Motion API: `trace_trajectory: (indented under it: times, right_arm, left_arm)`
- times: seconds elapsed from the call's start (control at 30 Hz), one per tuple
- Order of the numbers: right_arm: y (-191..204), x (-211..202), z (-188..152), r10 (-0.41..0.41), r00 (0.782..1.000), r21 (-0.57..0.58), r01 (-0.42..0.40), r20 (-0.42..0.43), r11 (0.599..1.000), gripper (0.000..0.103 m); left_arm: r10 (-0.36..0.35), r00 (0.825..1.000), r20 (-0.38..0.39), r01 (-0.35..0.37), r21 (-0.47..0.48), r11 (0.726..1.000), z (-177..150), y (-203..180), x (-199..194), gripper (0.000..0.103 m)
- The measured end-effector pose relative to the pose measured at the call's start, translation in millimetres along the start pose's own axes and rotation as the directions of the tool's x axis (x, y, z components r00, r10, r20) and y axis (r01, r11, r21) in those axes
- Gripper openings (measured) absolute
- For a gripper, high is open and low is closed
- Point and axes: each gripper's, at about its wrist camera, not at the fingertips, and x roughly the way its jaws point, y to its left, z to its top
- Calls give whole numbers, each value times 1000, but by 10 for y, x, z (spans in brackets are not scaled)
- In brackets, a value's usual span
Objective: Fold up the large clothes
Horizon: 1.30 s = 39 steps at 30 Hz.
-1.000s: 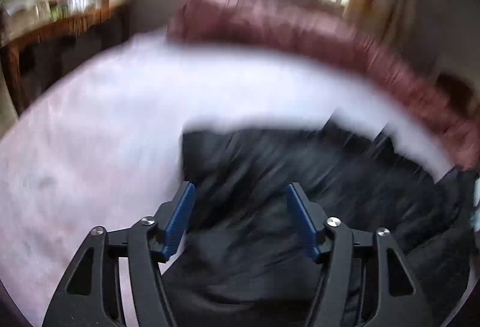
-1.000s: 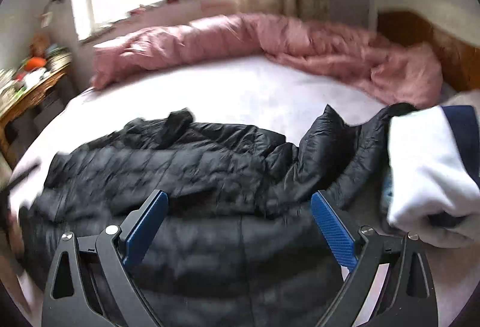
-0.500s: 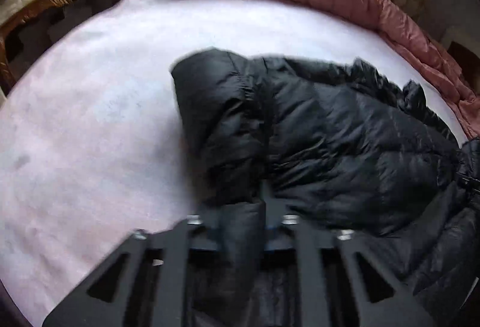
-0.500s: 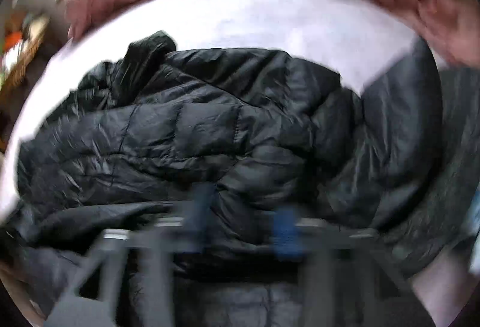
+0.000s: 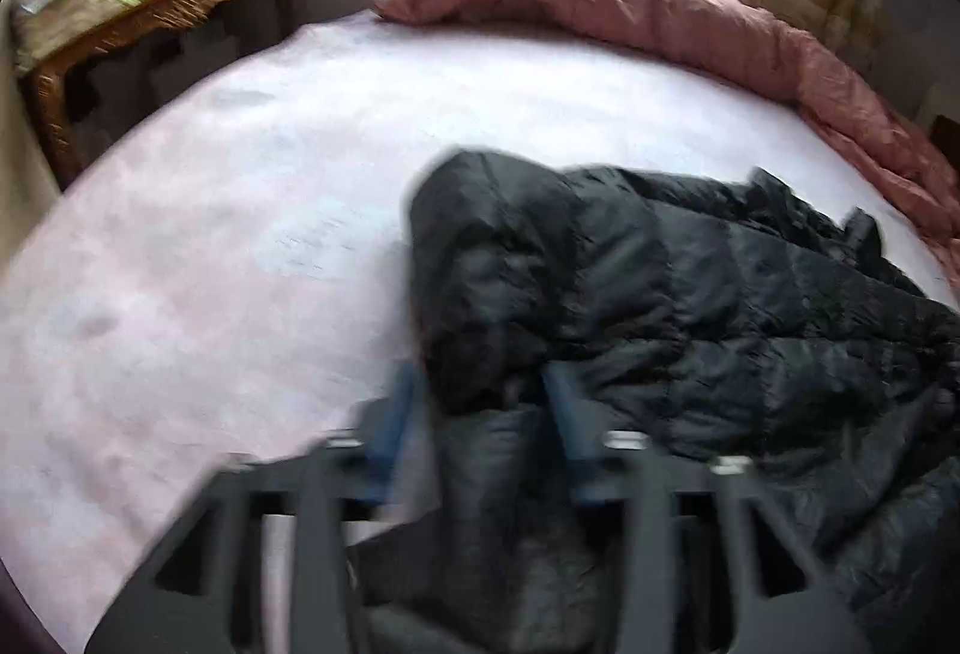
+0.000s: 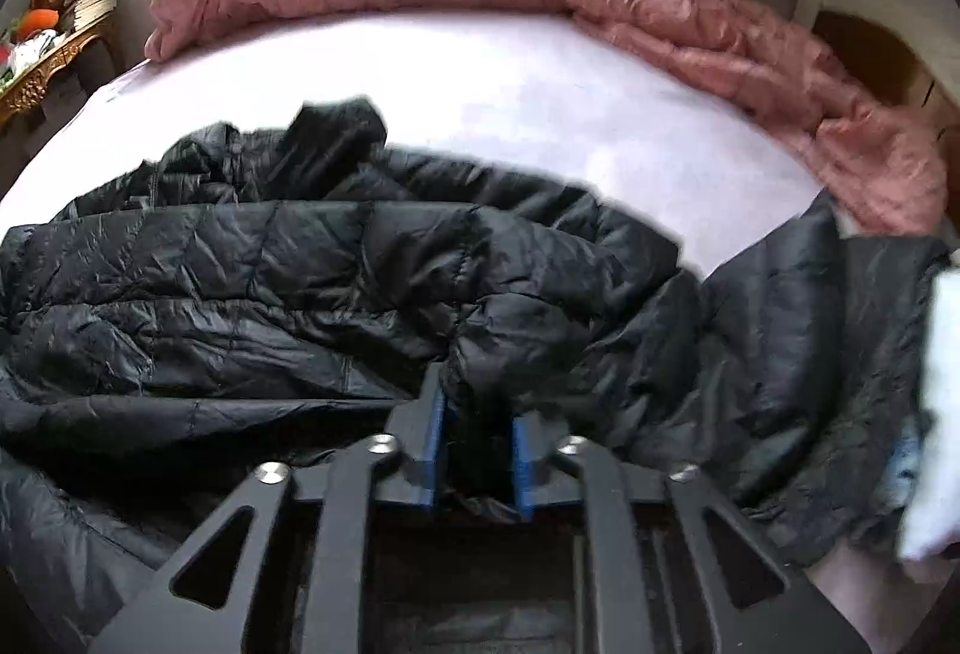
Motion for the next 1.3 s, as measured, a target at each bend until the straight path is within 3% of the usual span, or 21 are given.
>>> trace_trajectory:
  times: [0.03,0.07,0.17,0.23,0.3,0.4,0.53,0.63,0.77,0.83,0.9,1.0,1.13,1.17,1.23,1.3]
  right_arm:
    - [-29,-97,5,-10,999,12,10,39,1000,43]
    - [-71,-200,-4,-4,998,26,2,69,1000,57]
    - [-253,-496,-6,30,990,63,-39,139,997,60]
    - [-358,-649,-61,45,985,78,-59,166,995,66]
    - [-437,-758,-107,50,979,92,-69,196,993,76]
    - [-495,-858,-178,31,976,99,-54,215,994,77]
    - [-507,-852,-165,-33,972,91,12,234,996,77]
    - [-577,-871,-171,-34,967,108,6,252,994,85]
    - [-648,-897,-156,-77,958,129,42,276,991,85]
    - [-657,-888,-156,-158,941,117,128,299,985,85]
    - [-661,-857,-151,-248,920,106,226,303,968,85]
    - [-732,-767,-116,-406,872,121,387,274,914,85]
    - [-1038,-587,-50,-548,809,213,509,213,834,85]
    - [-1112,-524,-46,-587,783,214,549,204,808,85]
    - [-1203,-403,-26,-638,747,187,610,186,770,78]
    - [-1301,-292,-17,-650,743,175,627,157,759,63]
  left_arm:
    - [14,999,29,-14,1,1000,6,4,-40,62]
    - [14,999,49,-14,-1,1000,6,17,-83,62]
    - [-18,994,107,20,-18,1000,7,72,-220,62]
    - [-27,985,172,30,-19,999,26,56,-369,67]
    - [-41,963,265,47,-16,999,10,25,-581,80]
    - [-101,920,378,95,35,995,-25,-72,-865,87]
    - [-190,883,429,172,80,982,-74,-203,-1028,95]
    - [-234,865,444,218,89,972,-106,-240,-1066,103]
    - [-311,884,350,306,71,949,-92,-322,-864,103]
    - [-282,901,331,278,62,959,-90,-345,-784,103]
    - [-279,907,317,278,48,959,-84,-334,-727,103]
    - [-285,910,301,289,31,957,-87,-316,-686,103]
    - [-267,912,312,273,25,962,-119,-306,-685,103]
    - [-261,912,317,269,21,963,-124,-293,-683,103]
    - [-261,910,322,271,14,962,-125,-270,-680,103]
    - [-267,910,317,279,8,960,-120,-253,-668,103]
